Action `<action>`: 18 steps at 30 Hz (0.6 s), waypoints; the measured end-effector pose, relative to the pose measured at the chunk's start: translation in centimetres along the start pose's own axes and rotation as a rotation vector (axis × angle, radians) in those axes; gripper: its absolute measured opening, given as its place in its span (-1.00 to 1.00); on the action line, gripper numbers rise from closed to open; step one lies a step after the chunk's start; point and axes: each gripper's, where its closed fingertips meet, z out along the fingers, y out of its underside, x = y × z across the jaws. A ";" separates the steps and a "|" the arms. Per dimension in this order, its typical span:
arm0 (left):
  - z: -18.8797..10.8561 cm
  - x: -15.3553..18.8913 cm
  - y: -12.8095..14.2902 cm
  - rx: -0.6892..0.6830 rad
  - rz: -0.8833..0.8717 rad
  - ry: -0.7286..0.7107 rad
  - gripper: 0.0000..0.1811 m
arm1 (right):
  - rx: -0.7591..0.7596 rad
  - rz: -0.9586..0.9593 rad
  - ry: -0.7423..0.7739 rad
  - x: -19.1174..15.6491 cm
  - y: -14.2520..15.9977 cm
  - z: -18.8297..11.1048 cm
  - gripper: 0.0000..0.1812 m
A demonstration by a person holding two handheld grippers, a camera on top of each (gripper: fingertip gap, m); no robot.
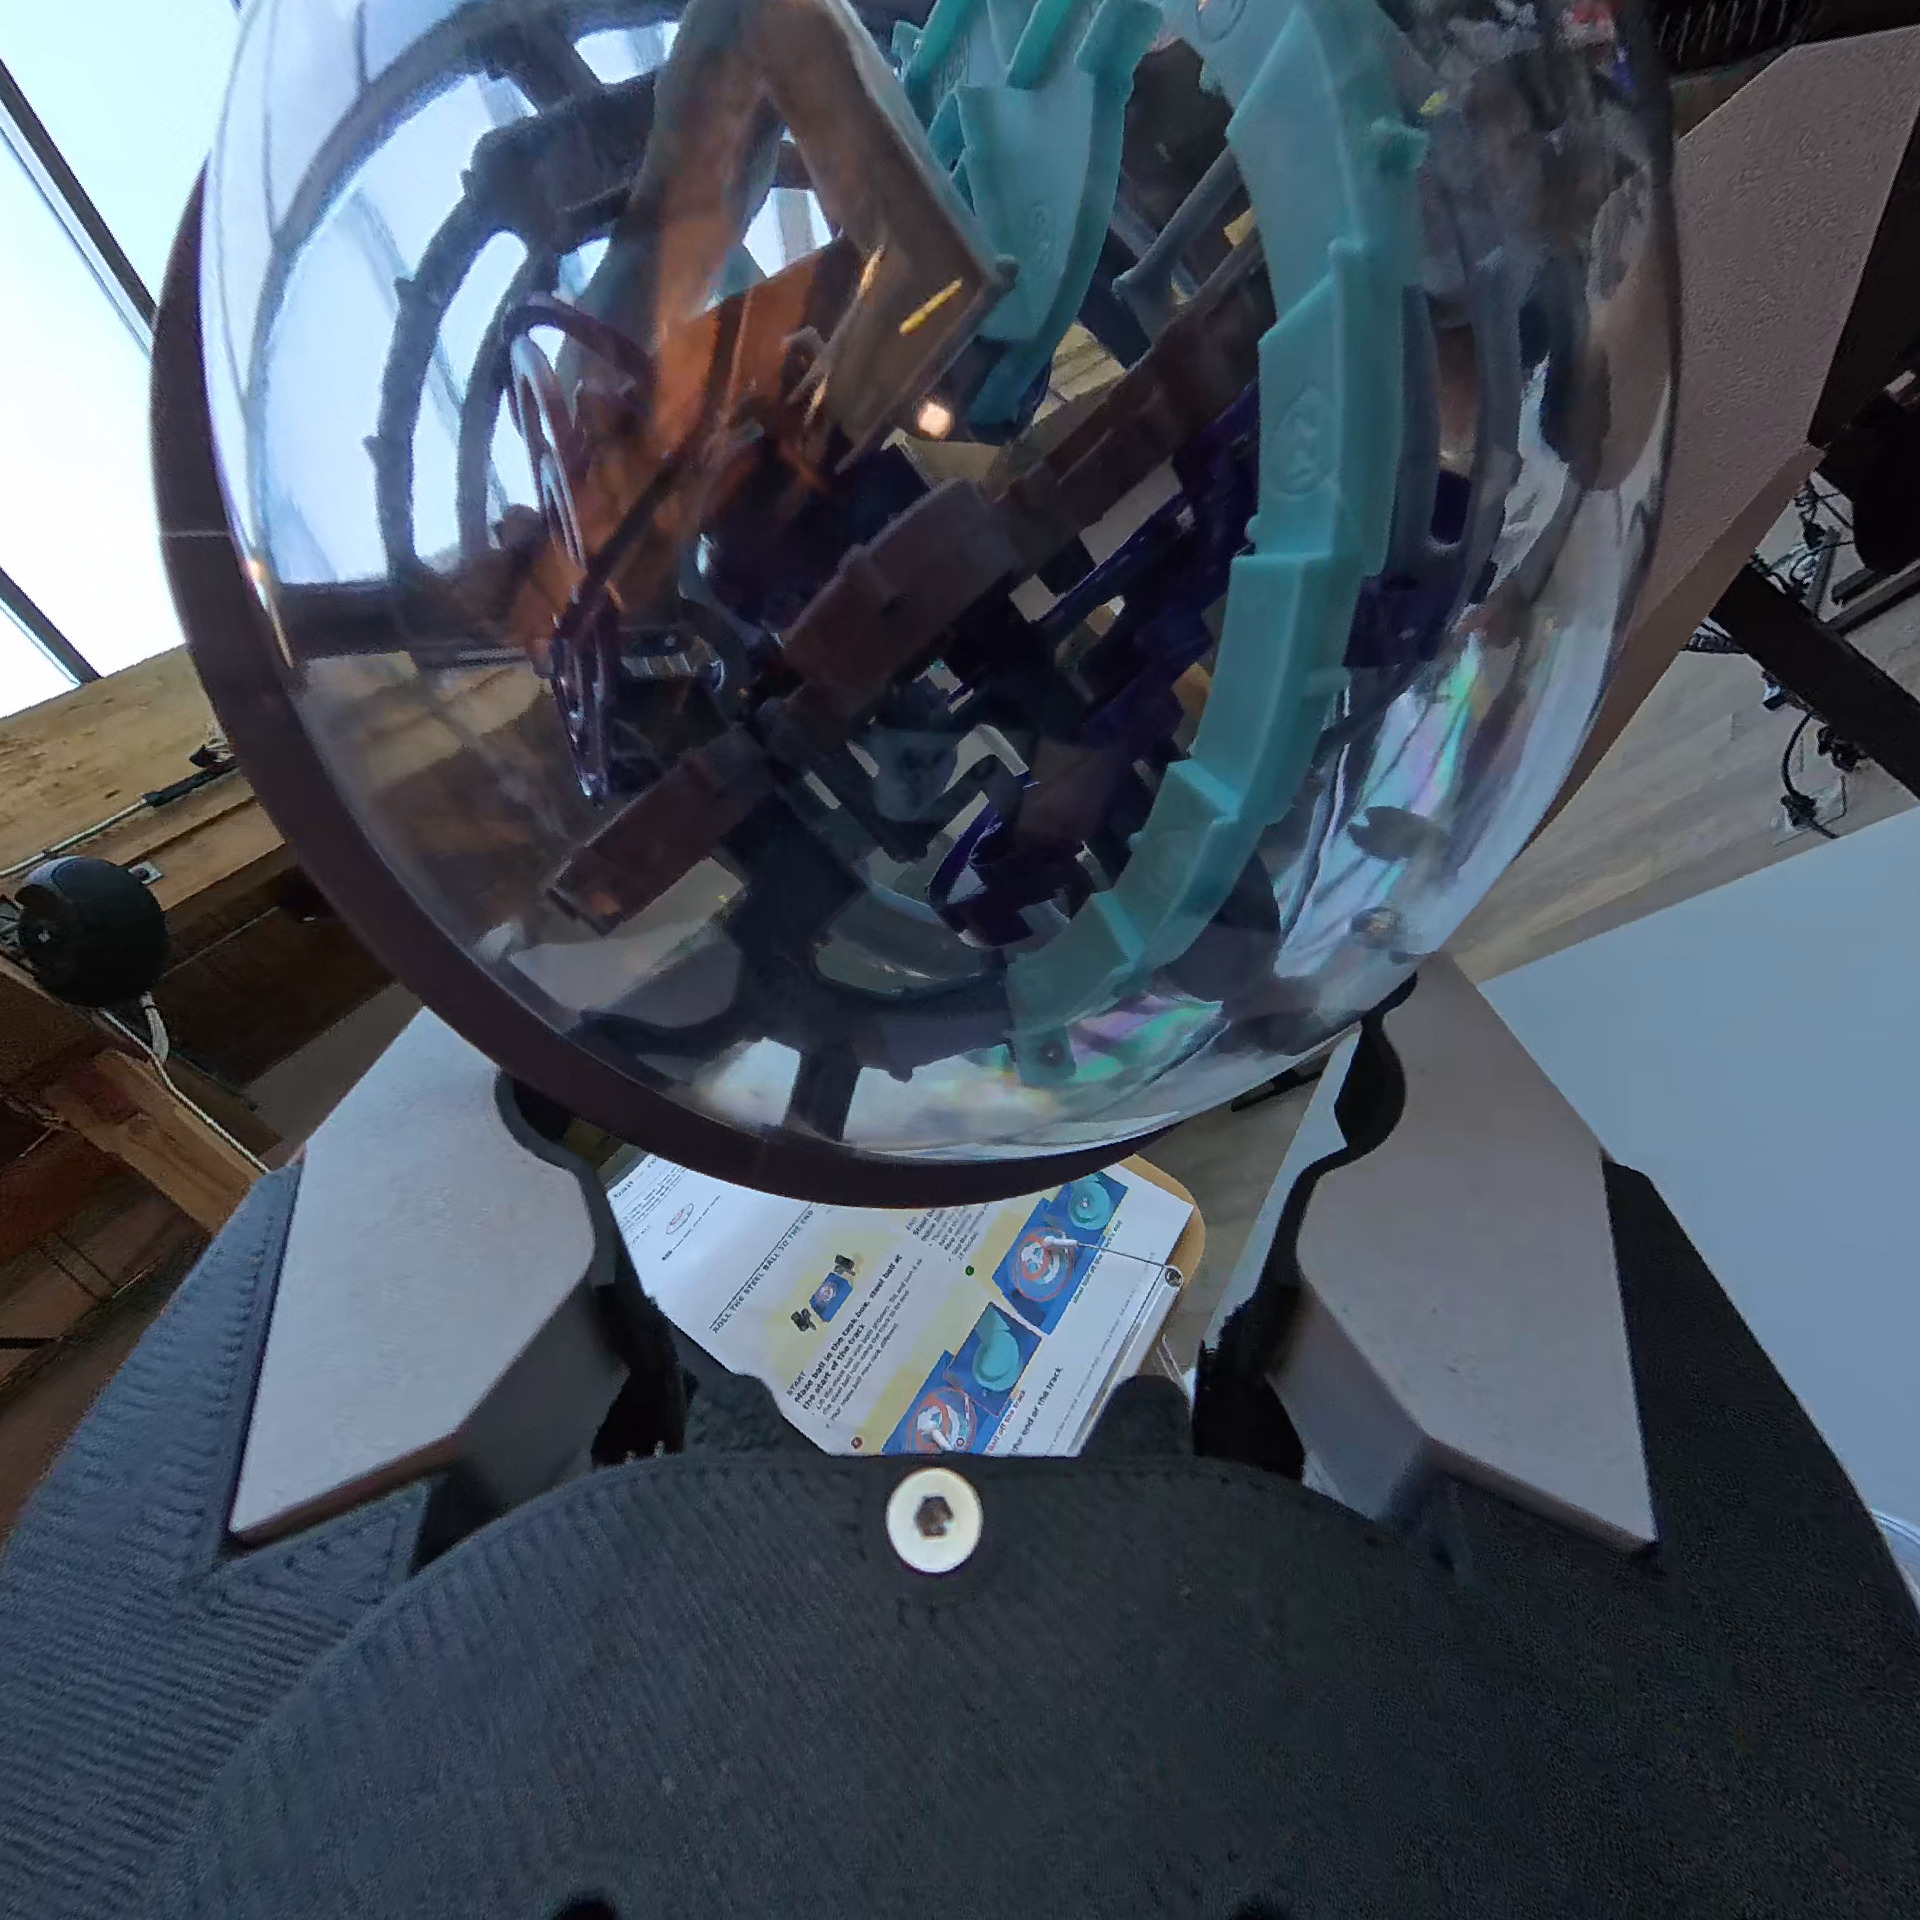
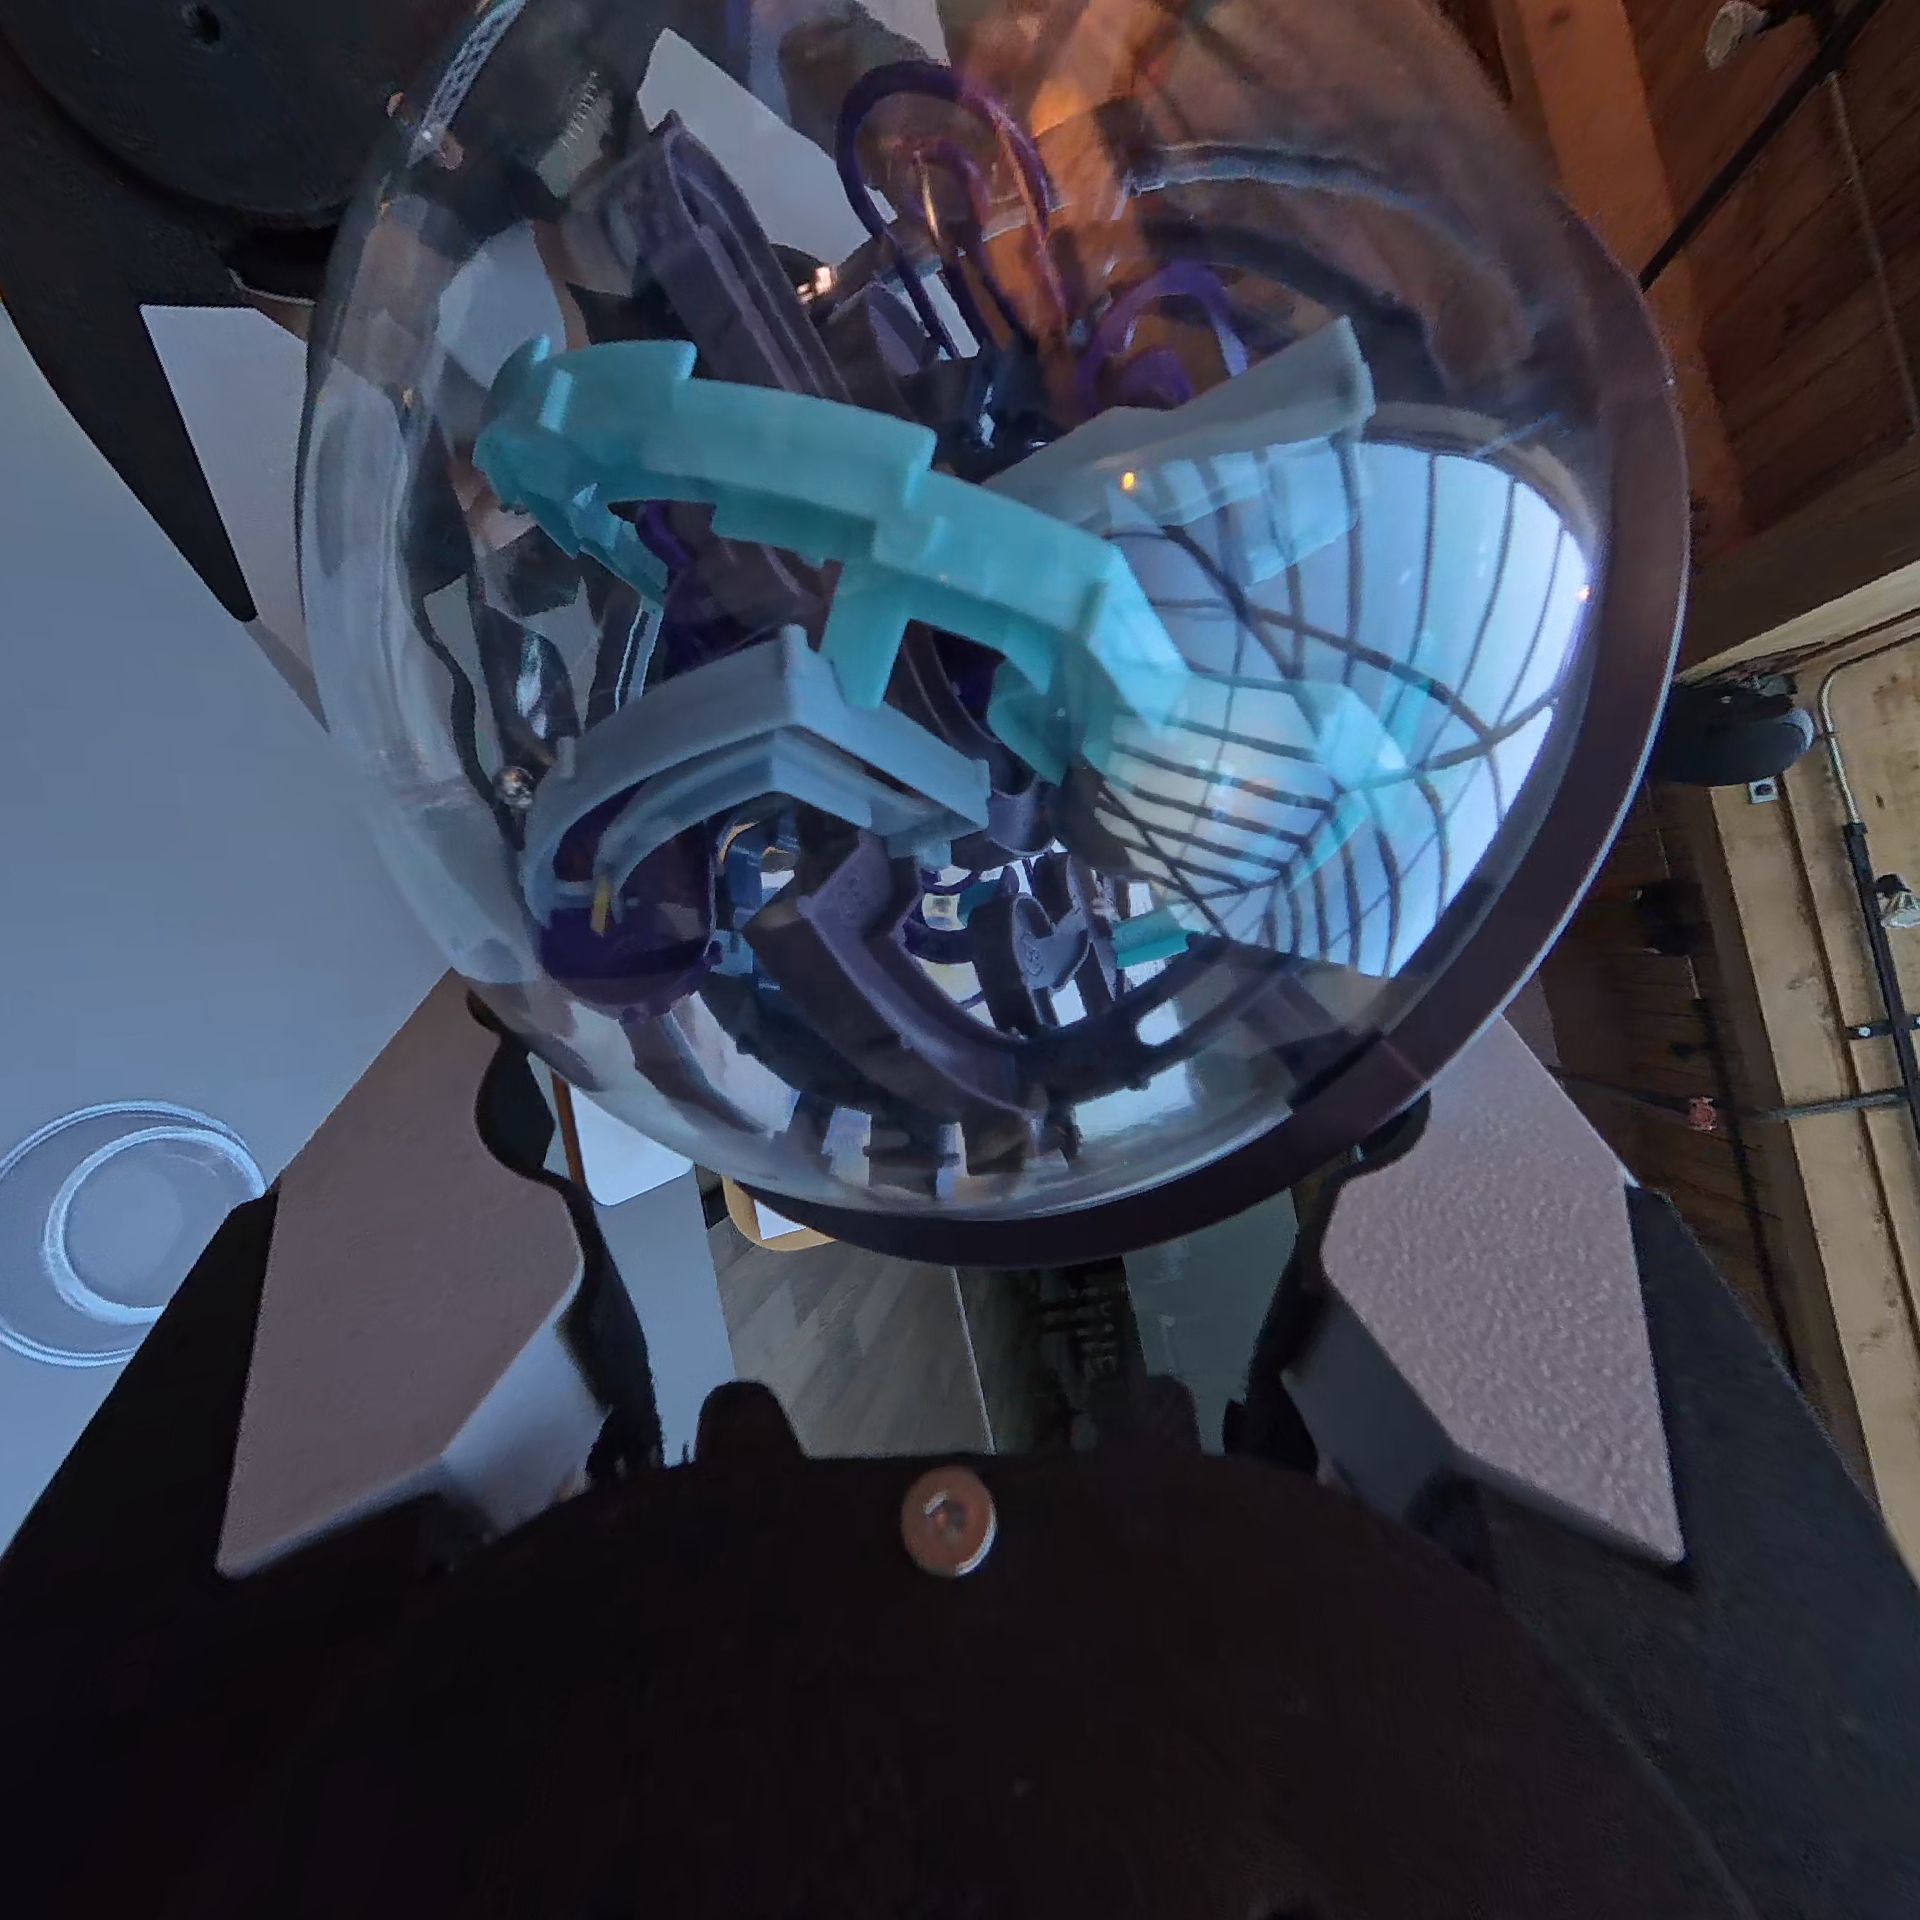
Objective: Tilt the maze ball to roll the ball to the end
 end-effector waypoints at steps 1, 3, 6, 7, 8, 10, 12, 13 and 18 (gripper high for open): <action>0.0 0.2 0.2 -0.005 -0.005 0.003 0.65 | -0.002 0.006 -0.006 -0.2 0.2 0.1 0.74; 0.0 0.6 0.8 -0.016 -0.016 0.013 0.65 | -0.004 0.024 -0.019 -0.8 0.7 0.3 0.74; 0.0 1.4 1.7 -0.032 -0.035 0.031 0.66 | -0.004 0.062 -0.049 -1.7 1.5 0.8 0.74; 0.0 1.7 2.0 -0.038 -0.043 0.038 0.66 | -0.002 0.077 -0.060 -2.1 1.7 0.9 0.74; 0.0 2.0 2.3 -0.043 -0.051 0.045 0.65 | -0.002 0.093 -0.073 -2.4 2.0 1.0 0.74; -0.1 2.6 2.8 -0.055 -0.065 0.058 0.65 | -0.003 0.128 -0.101 -3.1 2.6 1.3 0.74; -0.1 3.1 3.4 -0.067 -0.082 0.070 0.66 | -0.006 0.151 -0.120 -3.7 3.1 1.5 0.74; 0.0 3.4 3.6 -0.071 -0.092 0.076 0.66 | -0.010 0.158 -0.127 -4.0 3.4 1.6 0.74; 0.1 4.4 4.4 -0.065 -0.136 0.089 0.66 | -0.035 0.161 -0.147 -4.8 4.1 1.6 0.74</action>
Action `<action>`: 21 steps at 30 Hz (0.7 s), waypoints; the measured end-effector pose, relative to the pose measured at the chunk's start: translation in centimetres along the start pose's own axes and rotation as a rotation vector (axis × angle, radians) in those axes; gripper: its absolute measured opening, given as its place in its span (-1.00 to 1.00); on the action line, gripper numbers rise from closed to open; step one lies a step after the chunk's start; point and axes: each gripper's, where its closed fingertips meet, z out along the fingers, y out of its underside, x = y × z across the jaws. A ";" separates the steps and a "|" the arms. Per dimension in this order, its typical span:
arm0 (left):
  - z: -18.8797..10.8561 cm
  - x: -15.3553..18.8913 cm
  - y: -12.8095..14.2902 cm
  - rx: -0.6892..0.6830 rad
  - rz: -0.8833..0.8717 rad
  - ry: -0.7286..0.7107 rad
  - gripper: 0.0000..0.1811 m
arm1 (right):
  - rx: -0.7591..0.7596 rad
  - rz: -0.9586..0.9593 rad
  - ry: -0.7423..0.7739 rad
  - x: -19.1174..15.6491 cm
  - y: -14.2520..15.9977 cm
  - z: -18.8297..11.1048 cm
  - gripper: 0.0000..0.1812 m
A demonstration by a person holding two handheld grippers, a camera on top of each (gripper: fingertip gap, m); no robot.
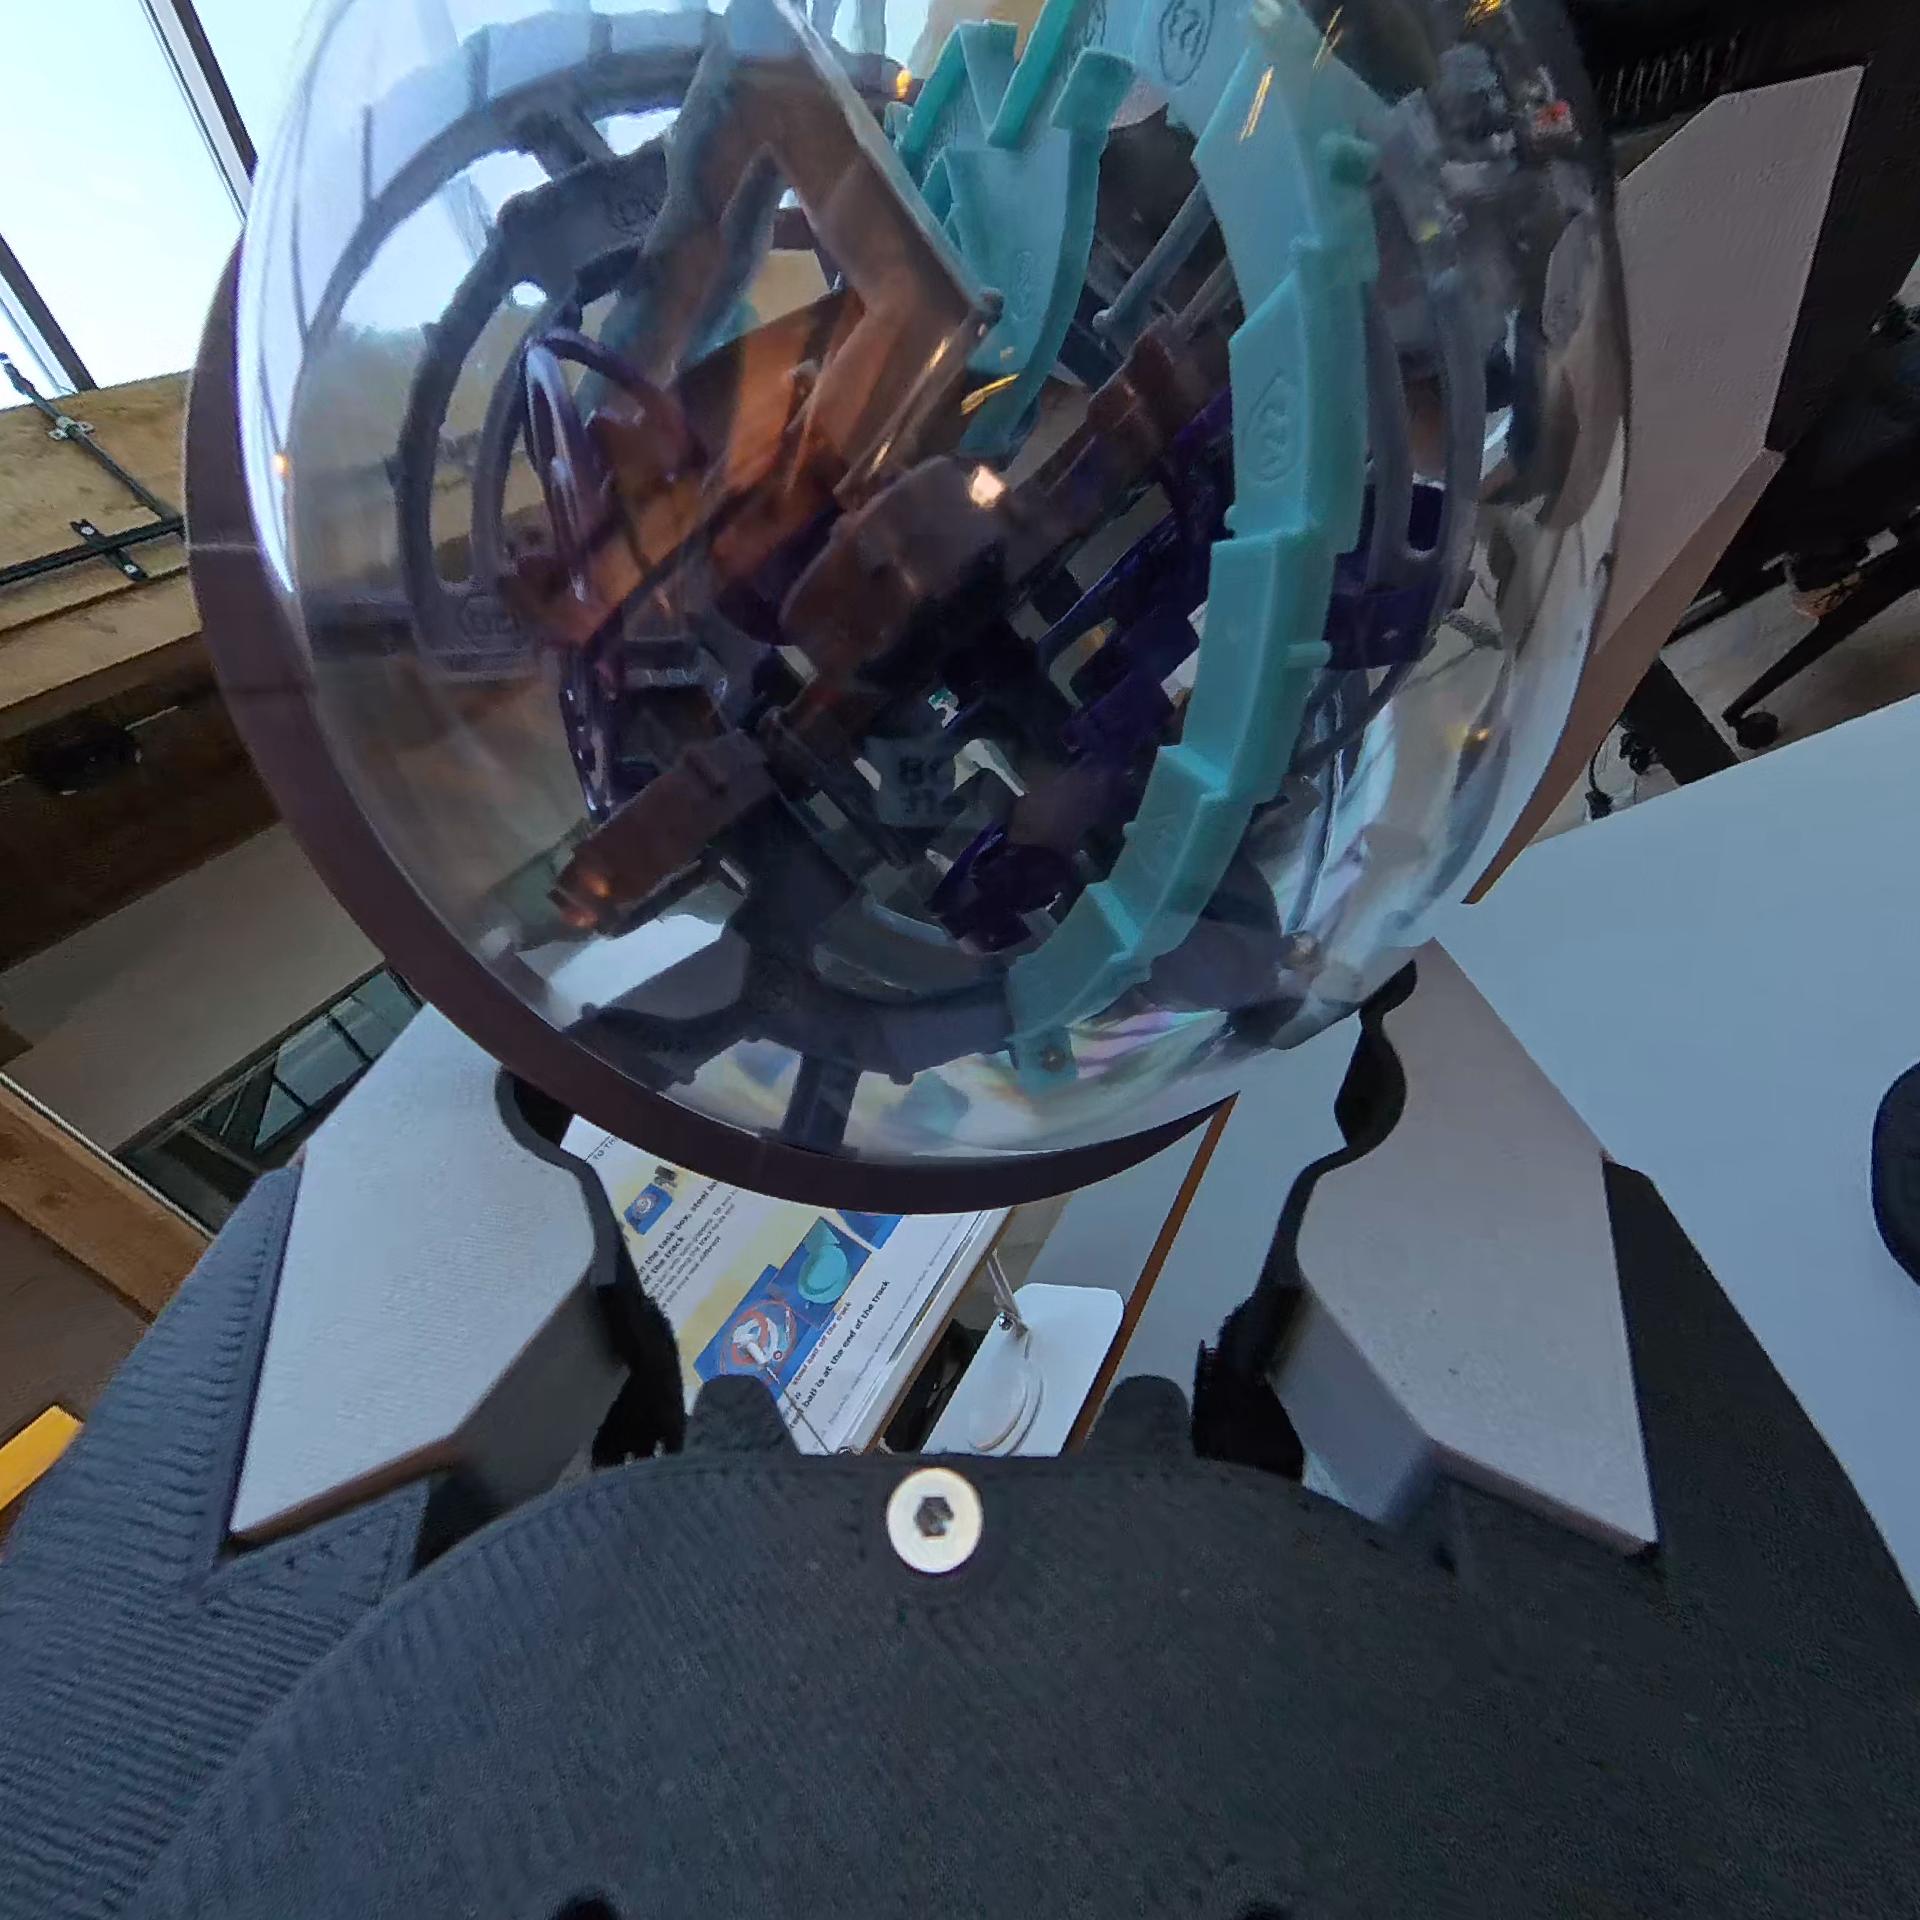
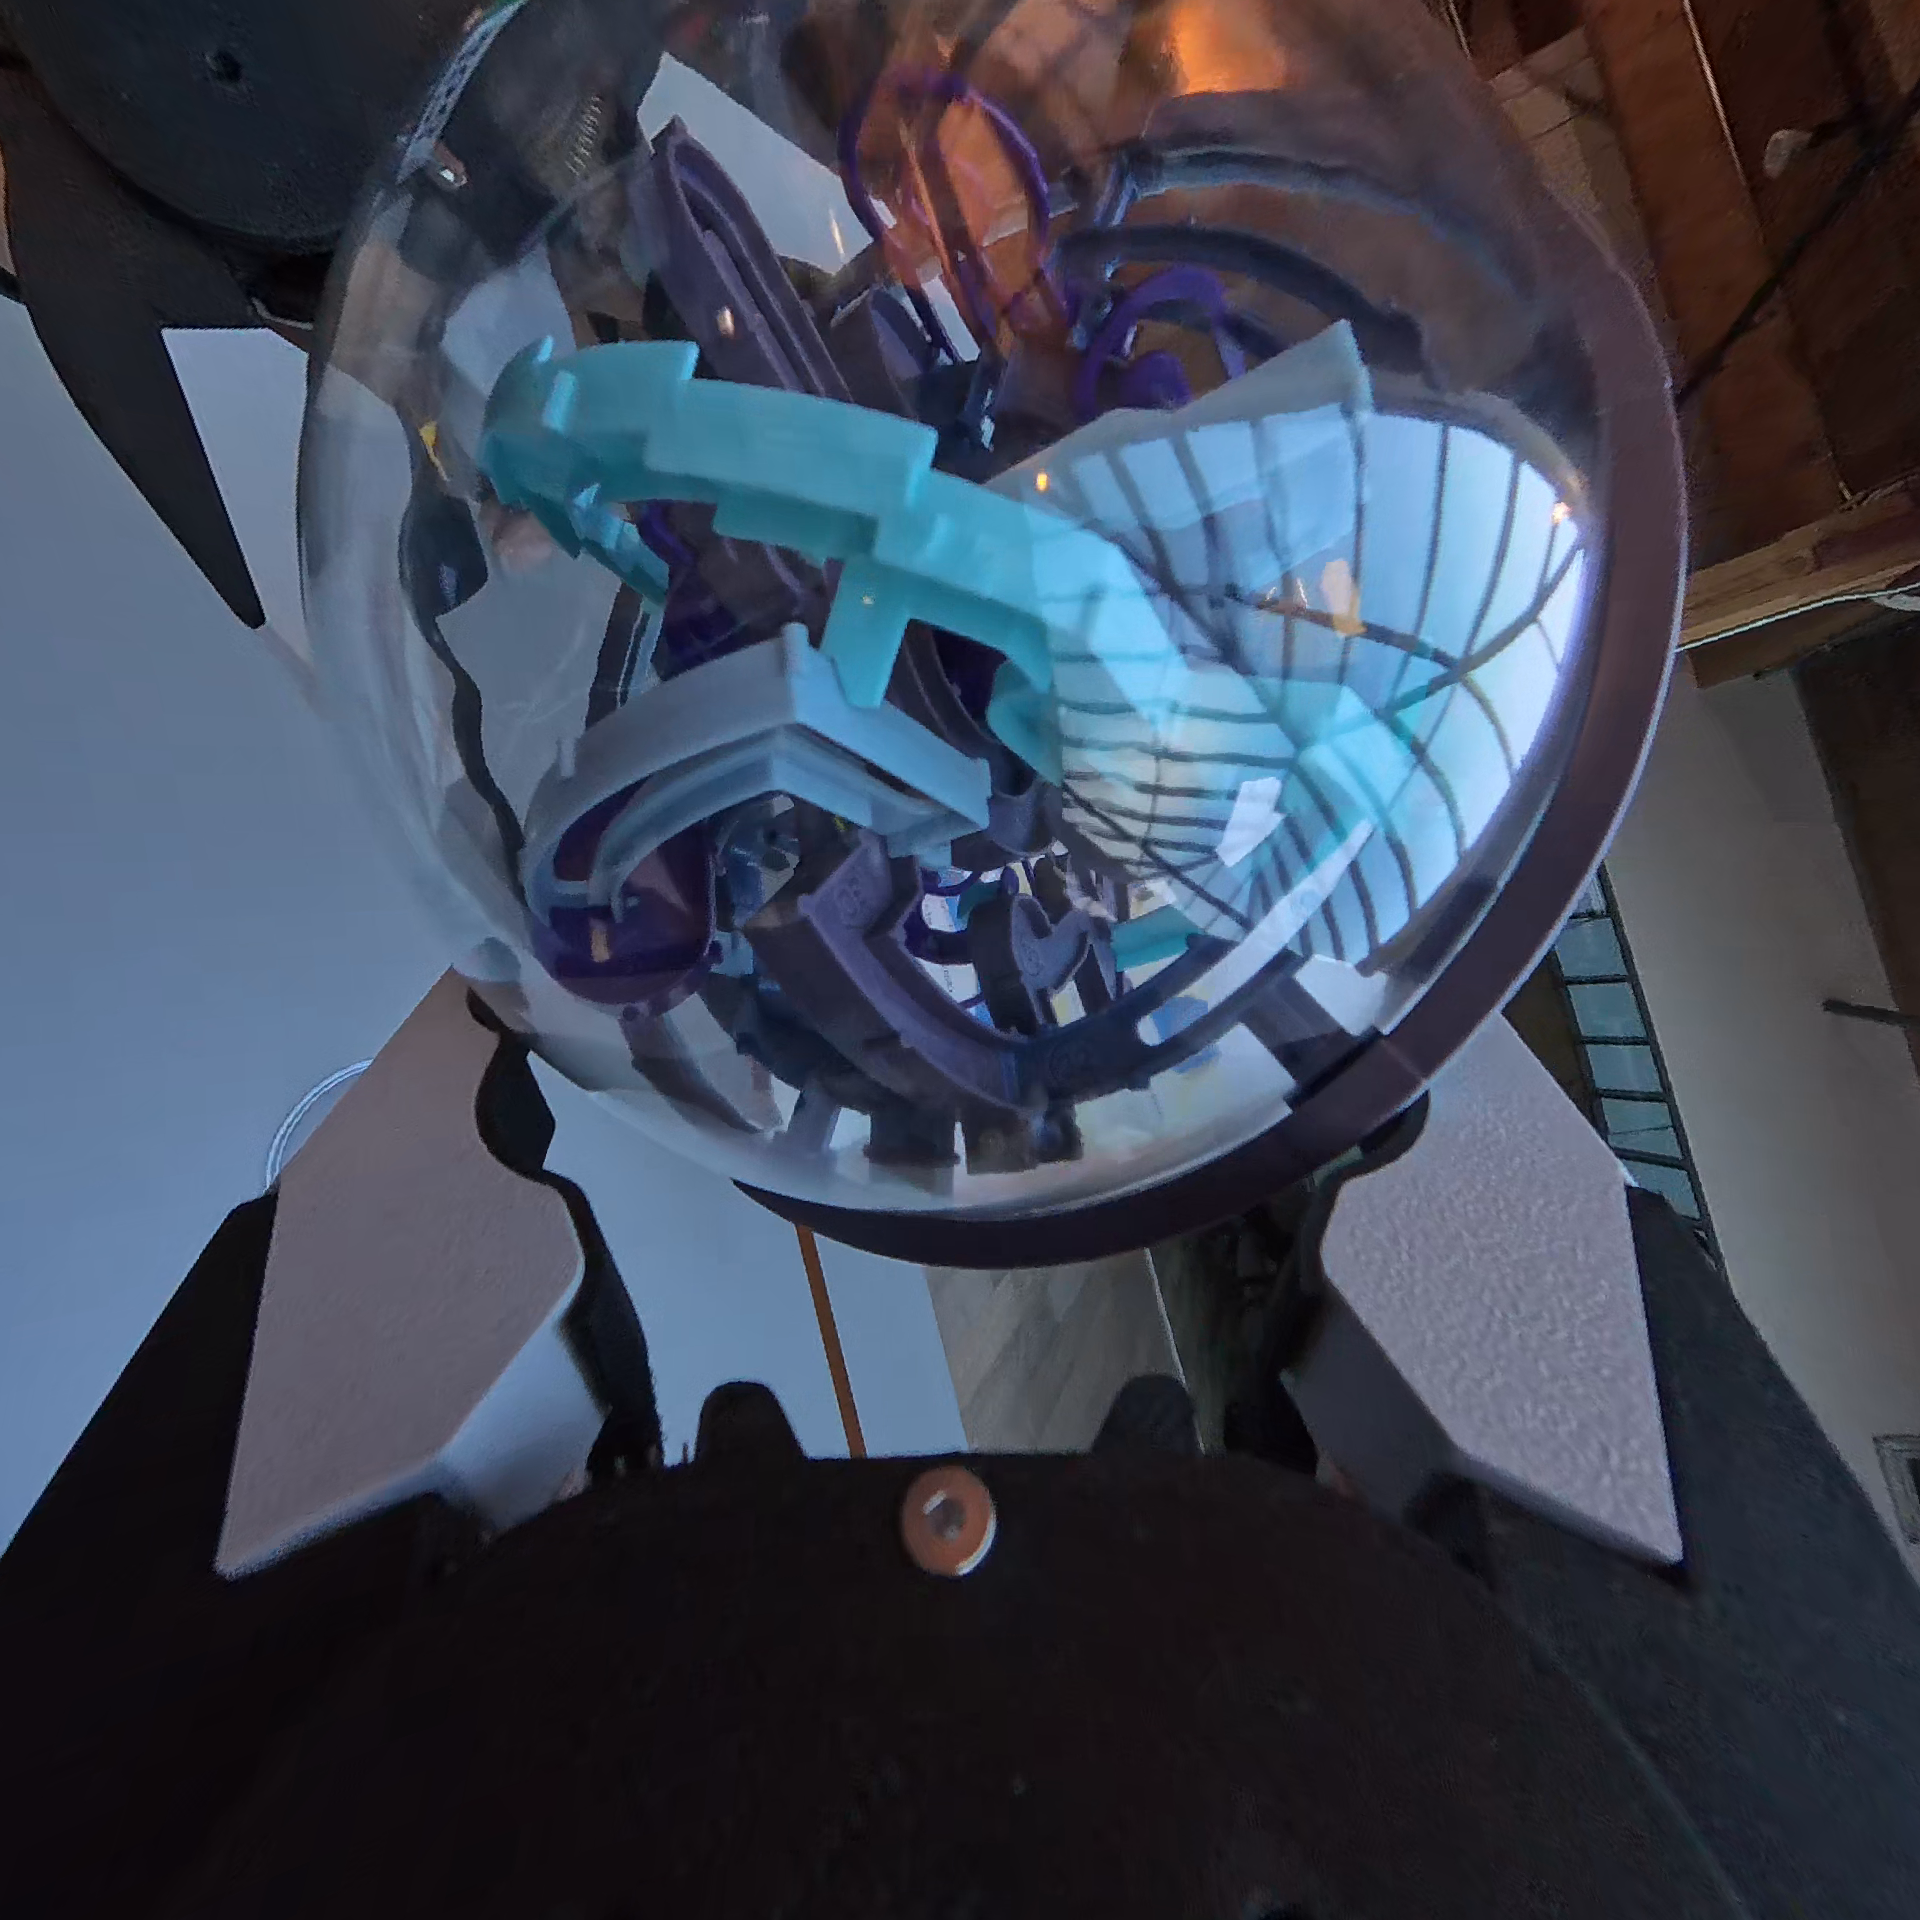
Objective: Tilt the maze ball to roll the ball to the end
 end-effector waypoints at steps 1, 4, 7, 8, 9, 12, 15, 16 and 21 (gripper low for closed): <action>0.1 0.1 0.1 0.002 -0.007 0.002 0.66 | -0.006 0.000 -0.003 -0.1 0.1 0.0 0.74; 0.2 0.4 0.3 0.008 -0.023 0.005 0.66 | -0.020 0.001 -0.011 -0.3 0.4 0.0 0.74; 0.3 0.7 0.5 0.011 -0.040 0.010 0.66 | -0.032 0.006 -0.022 -0.5 0.7 0.0 0.74; 0.3 0.8 0.6 0.011 -0.046 0.012 0.66 | -0.033 0.008 -0.026 -0.6 0.7 0.0 0.74; 0.3 0.9 0.7 0.009 -0.051 0.015 0.66 | -0.036 0.013 -0.030 -0.7 0.9 0.1 0.74; 0.2 1.3 1.0 0.000 -0.058 0.020 0.65 | -0.034 0.027 -0.041 -1.1 1.1 0.2 0.75; 0.1 1.6 1.3 -0.012 -0.060 0.024 0.65 | -0.023 0.043 -0.051 -1.5 1.4 0.3 0.74; 0.1 1.7 1.4 -0.015 -0.063 0.027 0.65 | -0.023 0.048 -0.054 -1.6 1.4 0.4 0.74; 0.1 2.3 2.2 -0.027 -0.086 0.039 0.65 | -0.033 0.064 -0.071 -2.3 2.1 0.7 0.74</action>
